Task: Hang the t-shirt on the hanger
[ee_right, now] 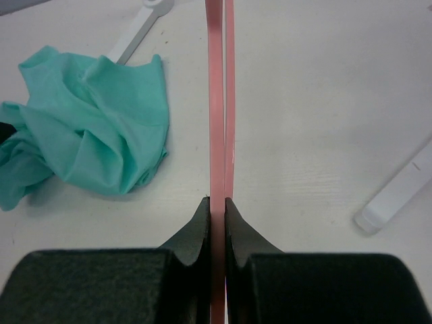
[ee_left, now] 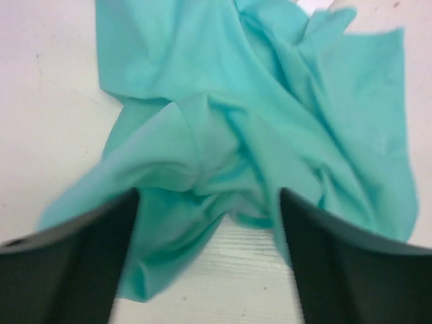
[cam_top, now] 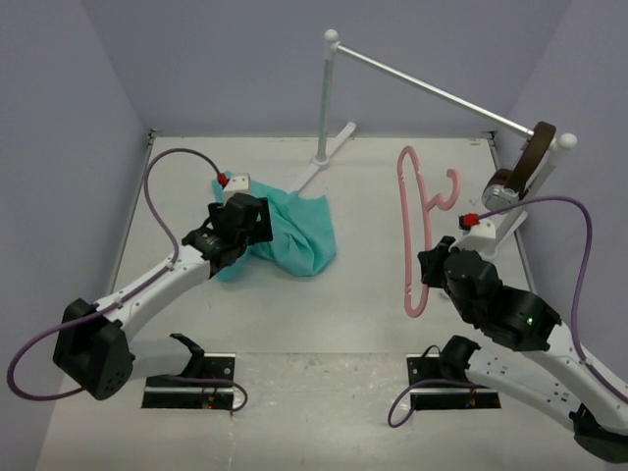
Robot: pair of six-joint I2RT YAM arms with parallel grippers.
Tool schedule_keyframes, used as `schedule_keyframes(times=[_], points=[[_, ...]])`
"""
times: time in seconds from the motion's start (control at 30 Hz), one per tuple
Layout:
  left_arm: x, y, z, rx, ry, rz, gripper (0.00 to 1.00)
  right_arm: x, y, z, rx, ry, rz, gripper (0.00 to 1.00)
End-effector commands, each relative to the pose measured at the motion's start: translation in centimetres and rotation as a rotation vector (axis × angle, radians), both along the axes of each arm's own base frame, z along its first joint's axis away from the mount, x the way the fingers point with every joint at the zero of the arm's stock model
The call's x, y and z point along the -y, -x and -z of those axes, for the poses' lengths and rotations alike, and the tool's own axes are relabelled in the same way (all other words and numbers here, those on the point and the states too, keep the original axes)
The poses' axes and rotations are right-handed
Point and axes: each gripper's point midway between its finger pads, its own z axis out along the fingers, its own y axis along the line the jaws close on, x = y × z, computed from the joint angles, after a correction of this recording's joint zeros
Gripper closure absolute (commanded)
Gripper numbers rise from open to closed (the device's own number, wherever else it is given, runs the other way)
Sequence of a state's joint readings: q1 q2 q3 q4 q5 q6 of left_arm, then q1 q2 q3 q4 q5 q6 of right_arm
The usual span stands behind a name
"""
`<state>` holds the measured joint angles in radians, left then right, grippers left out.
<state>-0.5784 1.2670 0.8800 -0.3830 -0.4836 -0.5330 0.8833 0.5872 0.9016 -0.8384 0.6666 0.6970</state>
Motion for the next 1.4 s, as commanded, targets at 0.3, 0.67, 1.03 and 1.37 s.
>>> schedule_keyframes(times=[0.3,0.67,1.03,1.37], points=[[12.0,6.7,-0.7,-0.099,-0.028,0.641,0.28,-4.2,-1.4,-0.5,0.006,0.006,-0.142,1.0],[14.7,5.2,8.4,-0.219,-0.308,0.614,0.22,-5.4,-0.8,0.0,-0.01,-0.002,-0.216,1.0],[15.5,0.2,4.7,-0.154,-0.181,0.562,1.0,-7.2,0.9,2.5,-0.071,-0.022,-0.353,1.0],[13.6,-4.3,-1.7,-0.116,0.176,0.561,1.0,-8.9,6.3,4.9,-0.171,-0.186,-0.581,1.0]])
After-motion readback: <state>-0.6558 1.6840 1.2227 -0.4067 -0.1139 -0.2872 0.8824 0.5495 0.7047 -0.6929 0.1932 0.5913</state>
